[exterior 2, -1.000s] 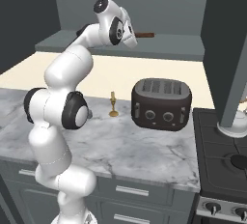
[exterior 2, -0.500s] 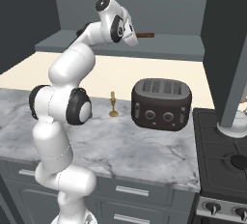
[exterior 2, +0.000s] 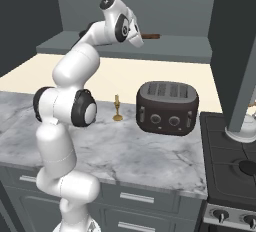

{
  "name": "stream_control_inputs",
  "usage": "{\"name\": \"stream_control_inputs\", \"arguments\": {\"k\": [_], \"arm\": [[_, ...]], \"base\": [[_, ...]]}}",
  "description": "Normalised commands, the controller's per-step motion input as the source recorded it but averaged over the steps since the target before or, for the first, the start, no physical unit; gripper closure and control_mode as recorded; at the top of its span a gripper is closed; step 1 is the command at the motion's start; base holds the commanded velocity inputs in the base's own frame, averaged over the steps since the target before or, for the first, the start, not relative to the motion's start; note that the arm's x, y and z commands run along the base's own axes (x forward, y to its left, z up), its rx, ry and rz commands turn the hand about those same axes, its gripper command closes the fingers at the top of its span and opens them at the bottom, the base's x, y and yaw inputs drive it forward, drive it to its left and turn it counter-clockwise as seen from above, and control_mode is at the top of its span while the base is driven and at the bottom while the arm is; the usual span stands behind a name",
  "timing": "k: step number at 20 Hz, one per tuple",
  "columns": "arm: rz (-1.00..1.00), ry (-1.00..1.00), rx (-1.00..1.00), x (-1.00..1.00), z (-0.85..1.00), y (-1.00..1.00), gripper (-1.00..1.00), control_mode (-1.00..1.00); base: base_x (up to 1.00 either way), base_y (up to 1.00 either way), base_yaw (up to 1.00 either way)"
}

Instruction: Pick the pan from the cabinet and place it on the stove. Then turn on the stove burner for the pan.

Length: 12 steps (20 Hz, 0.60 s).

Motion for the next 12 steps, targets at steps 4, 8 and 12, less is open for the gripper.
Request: {"name": "stream_control_inputs", "arguments": {"k": [4, 8, 12], "arm": [[0.00, 0.02, 0.00, 0.18, -0.34, 0.02, -1.00, -1.00], [0.00, 0.01, 0.00, 0.17, -0.38, 0.03, -1.00, -1.00], [0.00, 0.00, 0.00, 0.20, -0.38, 0.05, -1.00, -1.00]], "base": [[0.00, 0.00, 0.00], [0.00, 0.00, 0.00], [0.00, 0.00, 0.00]]}}
